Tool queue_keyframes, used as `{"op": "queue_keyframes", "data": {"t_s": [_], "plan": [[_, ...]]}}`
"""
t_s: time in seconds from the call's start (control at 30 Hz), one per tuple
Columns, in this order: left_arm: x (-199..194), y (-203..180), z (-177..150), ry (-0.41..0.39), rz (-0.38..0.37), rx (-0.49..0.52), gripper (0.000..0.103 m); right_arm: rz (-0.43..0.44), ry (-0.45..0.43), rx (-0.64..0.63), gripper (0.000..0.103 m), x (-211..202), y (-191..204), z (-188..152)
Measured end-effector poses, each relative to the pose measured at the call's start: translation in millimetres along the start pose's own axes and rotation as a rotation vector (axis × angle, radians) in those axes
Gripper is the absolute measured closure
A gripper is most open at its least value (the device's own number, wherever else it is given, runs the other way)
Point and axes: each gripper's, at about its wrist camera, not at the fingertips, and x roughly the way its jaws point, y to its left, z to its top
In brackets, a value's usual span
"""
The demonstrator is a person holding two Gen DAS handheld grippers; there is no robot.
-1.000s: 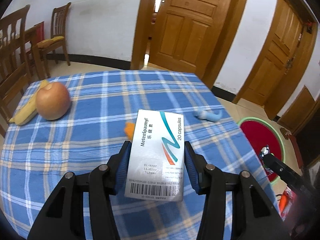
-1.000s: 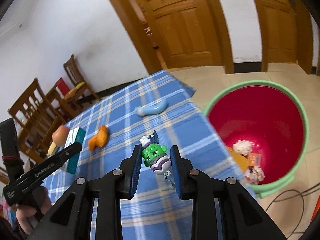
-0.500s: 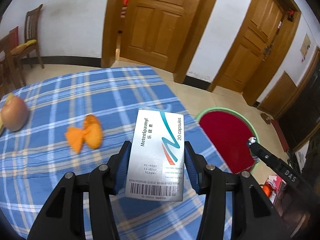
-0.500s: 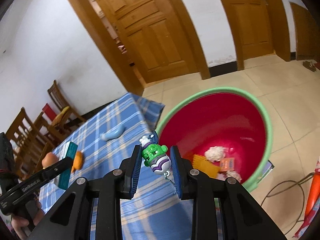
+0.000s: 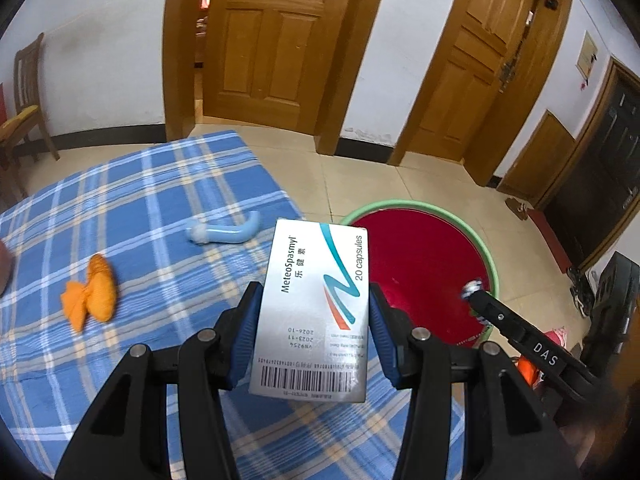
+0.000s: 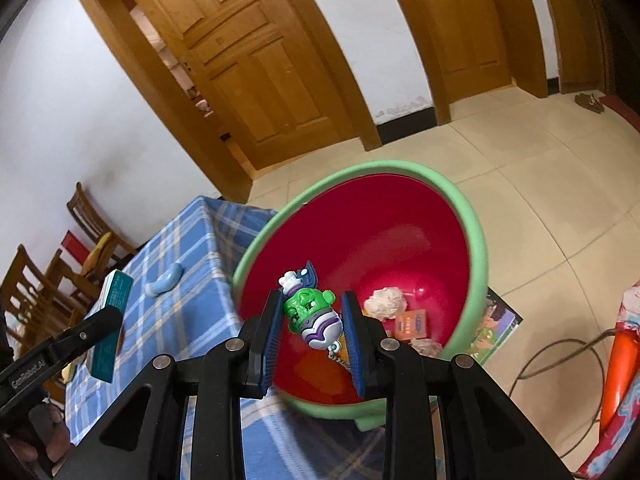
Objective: Collect trash
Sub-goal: 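Carry the green toy over the bucket with the right gripper while the left holds the medicine box, then open both grippers to drop the green toy and medicine box into the bucket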
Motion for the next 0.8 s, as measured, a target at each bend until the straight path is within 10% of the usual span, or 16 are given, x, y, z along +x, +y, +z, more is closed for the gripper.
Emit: {"op": "queue_keyframes", "data": {"t_s": [0.7, 0.8], "plan": [[55, -59, 6, 0.069, -0.062, 0.125, 0.051, -0.011, 0.017, 0.049, 0.069, -3, -20, -7], [60, -62, 3, 0.08, -0.066, 0.119, 0.038, -0.016, 0.018, 0.056, 0.067, -2, -23, -7]]}}
